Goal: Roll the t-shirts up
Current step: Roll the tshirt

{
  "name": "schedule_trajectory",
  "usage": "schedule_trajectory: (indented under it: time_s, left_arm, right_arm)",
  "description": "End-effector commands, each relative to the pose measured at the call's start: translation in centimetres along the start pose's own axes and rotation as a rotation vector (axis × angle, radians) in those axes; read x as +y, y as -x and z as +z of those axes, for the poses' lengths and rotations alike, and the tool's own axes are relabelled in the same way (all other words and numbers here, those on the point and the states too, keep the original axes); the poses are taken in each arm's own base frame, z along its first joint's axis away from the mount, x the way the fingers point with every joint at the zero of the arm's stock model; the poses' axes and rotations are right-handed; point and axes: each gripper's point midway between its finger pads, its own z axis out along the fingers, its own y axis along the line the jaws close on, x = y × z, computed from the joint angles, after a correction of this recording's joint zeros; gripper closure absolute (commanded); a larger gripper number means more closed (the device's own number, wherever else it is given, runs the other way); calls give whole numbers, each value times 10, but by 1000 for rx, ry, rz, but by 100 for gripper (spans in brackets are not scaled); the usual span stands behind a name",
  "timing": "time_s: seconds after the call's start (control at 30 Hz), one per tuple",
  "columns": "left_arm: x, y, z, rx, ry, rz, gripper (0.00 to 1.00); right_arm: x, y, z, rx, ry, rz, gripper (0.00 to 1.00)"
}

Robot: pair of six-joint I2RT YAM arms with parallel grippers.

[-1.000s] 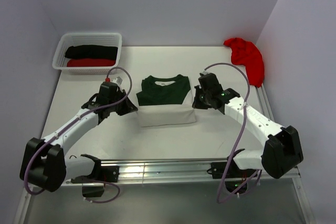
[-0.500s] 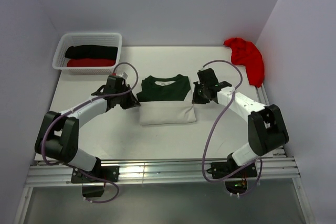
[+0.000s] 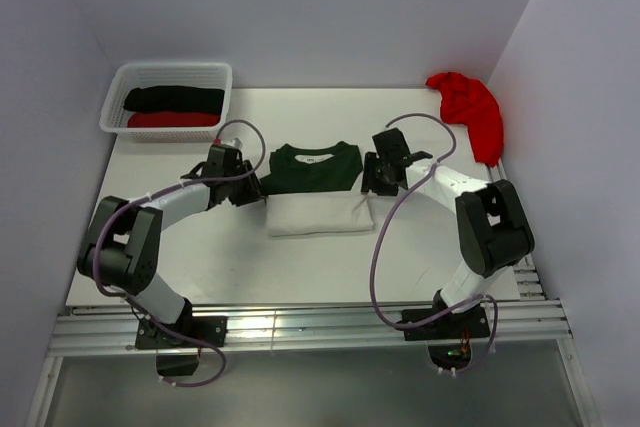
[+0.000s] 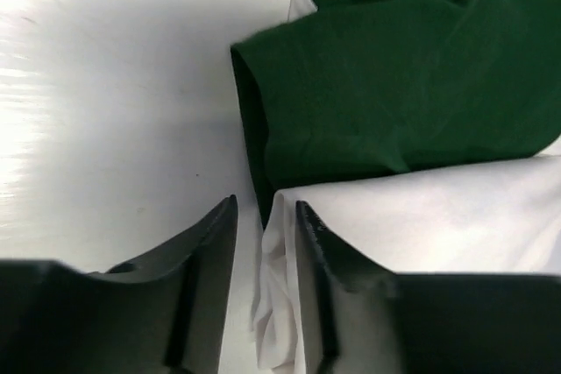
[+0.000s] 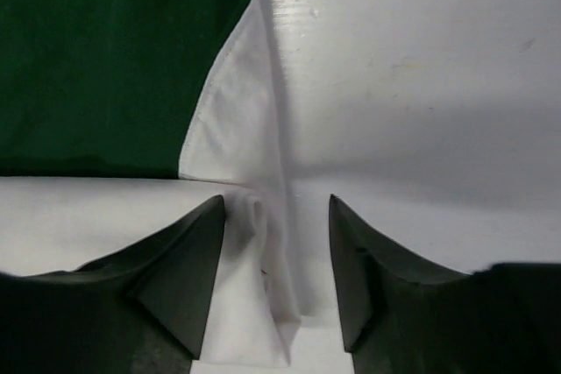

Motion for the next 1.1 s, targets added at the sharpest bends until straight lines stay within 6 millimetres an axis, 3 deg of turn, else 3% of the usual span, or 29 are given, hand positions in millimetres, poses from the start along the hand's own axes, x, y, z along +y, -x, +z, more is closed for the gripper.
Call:
schedule_trajectory:
  time_s: [0.0, 0.2, 0.27, 0.33, 0.4, 0.43, 0.5, 0.53, 0.57, 0.6, 0.63, 0.8, 0.83, 0.97, 1.07]
  left_arm:
    - [-12, 34, -26, -140, -9, 46, 55]
    - [-20, 44, -61, -219, -26, 59, 47]
    - [-17, 34, -66, -223, -44, 41, 47]
    - [-30, 33, -79, -268, -130, 24, 47]
    - [-27, 12, -84, -264, -169, 18, 48]
    - [-35, 13, -88, -304, -214, 14, 48]
    - [-34, -9, -91, -327, -226, 16, 47]
    - [-39, -10, -94, -360, -249, 25, 47]
    - [-35, -23, -96, -367, -258, 34, 46]
    - [-37, -32, -95, -381, -258, 49, 45]
    - [-40, -38, -97, -386, -284, 61, 43]
    - [-36, -61, -106, -476, -421, 29, 33]
    - [-26, -64, -102, -492, -395, 23, 33]
    - [-19, -69, -97, -534, -345, 46, 33]
    - [-17, -76, -94, -548, -338, 77, 34]
  right_arm:
    - [-3, 39, -30, -167, -16, 20, 40]
    - [-4, 43, -73, -295, 26, 51, 34]
    - [-8, 35, -85, -327, 46, 67, 35]
    - [-10, 24, -93, -353, 74, 86, 39]
    - [-7, 16, -98, -366, 118, 96, 51]
    - [-11, 1, -93, -349, 123, 98, 53]
    - [-4, -4, -103, -407, 163, 102, 53]
    - [-6, -17, -102, -415, 174, 105, 50]
    - [-4, -24, -101, -421, 190, 95, 38]
    - [8, -28, -103, -449, 237, 72, 31]
    - [1, -38, -99, -472, 225, 76, 27]
    - [8, -51, -103, -638, 284, 156, 28]
    - [9, -65, -99, -642, 293, 143, 30]
    - [8, -67, -102, -729, 204, 159, 37]
    - [16, -77, -91, -695, 166, 106, 36]
